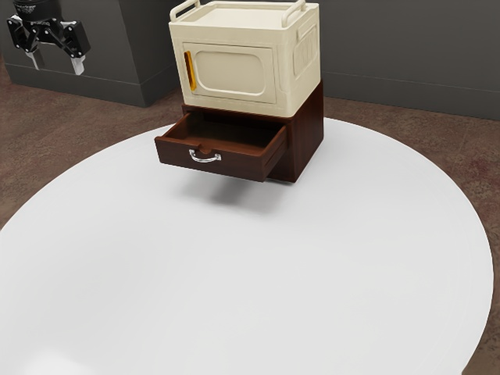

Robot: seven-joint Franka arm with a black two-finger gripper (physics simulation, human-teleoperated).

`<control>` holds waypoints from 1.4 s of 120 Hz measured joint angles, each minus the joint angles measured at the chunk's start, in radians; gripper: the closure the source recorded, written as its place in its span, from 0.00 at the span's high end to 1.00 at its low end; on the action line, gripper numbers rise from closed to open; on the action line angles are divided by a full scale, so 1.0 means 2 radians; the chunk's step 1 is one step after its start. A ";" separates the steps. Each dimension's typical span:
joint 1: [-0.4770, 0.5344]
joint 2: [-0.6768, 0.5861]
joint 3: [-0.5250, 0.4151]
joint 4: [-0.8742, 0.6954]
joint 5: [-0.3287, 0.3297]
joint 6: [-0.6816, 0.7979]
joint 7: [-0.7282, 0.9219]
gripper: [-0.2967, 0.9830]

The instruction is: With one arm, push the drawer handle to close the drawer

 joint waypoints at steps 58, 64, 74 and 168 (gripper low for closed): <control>-0.034 -0.075 -0.034 0.040 0.020 -0.006 0.001 0.75; -0.050 -0.087 -0.038 -0.018 0.016 -0.006 -0.001 0.75; -0.100 -0.157 -0.040 -0.209 0.020 0.027 -0.010 0.75; 0.030 -0.044 -0.178 -0.419 0.052 0.390 -0.130 0.34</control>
